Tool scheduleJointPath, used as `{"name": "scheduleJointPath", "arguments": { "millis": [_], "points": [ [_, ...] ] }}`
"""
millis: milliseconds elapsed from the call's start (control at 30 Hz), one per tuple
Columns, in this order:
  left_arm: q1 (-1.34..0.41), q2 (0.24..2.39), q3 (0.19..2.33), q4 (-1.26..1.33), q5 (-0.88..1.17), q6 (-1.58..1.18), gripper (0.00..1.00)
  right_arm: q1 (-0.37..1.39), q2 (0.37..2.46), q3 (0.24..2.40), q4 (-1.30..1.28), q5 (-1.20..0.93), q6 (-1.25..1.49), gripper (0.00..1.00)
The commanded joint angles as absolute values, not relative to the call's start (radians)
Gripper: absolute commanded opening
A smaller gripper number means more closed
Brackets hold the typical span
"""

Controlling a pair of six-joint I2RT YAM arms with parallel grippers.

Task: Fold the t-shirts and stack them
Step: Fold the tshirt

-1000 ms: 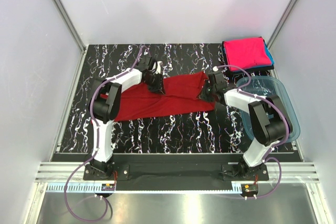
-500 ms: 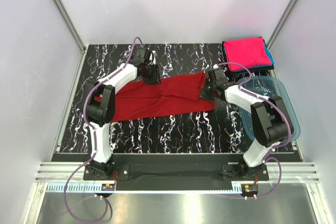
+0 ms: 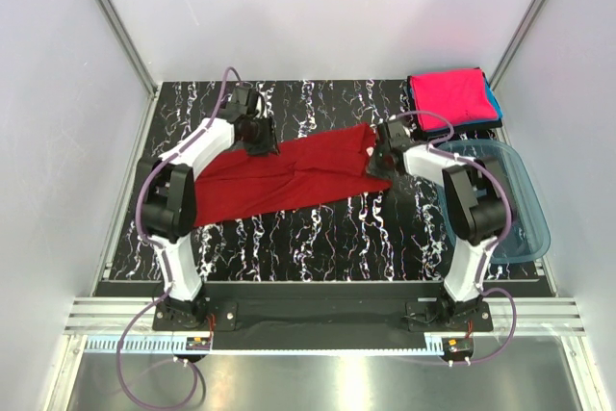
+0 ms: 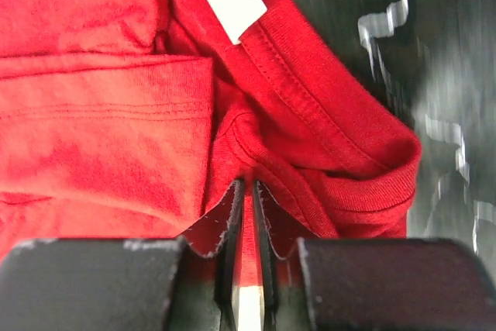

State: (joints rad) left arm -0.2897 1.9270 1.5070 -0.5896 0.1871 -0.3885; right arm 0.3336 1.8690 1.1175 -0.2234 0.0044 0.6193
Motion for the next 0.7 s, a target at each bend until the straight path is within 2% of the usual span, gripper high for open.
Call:
{"name": "scheduleJointPath", "arguments": {
  "millis": [0, 133, 267, 367, 500, 667],
  "points": [
    [-0.308, 1.841, 1.471, -0.601, 0.276, -0.359, 0.43, 0.287, 1.998, 1.212, -0.255, 0.015, 0.535, 0.15],
    [-0.389, 1.781, 1.393, -0.598, 0.246, -0.347, 0.43, 0.233, 2.152, 1.452, -0.305, -0.032, 0.488, 0.15],
    [-0.442, 1.727, 1.310, -0.597, 0.189, -0.344, 0.43, 0.190, 2.347, 1.864, -0.414, -0.058, 0.425, 0.16],
    [-0.445, 1.715, 1.269, -0.597, 0.112, -0.337, 0.43, 0.169, 2.465, 2.079, -0.437, -0.144, 0.394, 0.18],
    [-0.443, 1.707, 1.237, -0.601, 0.025, -0.354, 0.44, 0.167, 2.479, 2.197, -0.483, -0.190, 0.400, 0.22],
    [-0.405, 1.701, 1.129, -0.531, -0.015, -0.425, 0.45, 0.167, 2.321, 2.068, -0.483, -0.183, 0.416, 0.31]
  ]
}}
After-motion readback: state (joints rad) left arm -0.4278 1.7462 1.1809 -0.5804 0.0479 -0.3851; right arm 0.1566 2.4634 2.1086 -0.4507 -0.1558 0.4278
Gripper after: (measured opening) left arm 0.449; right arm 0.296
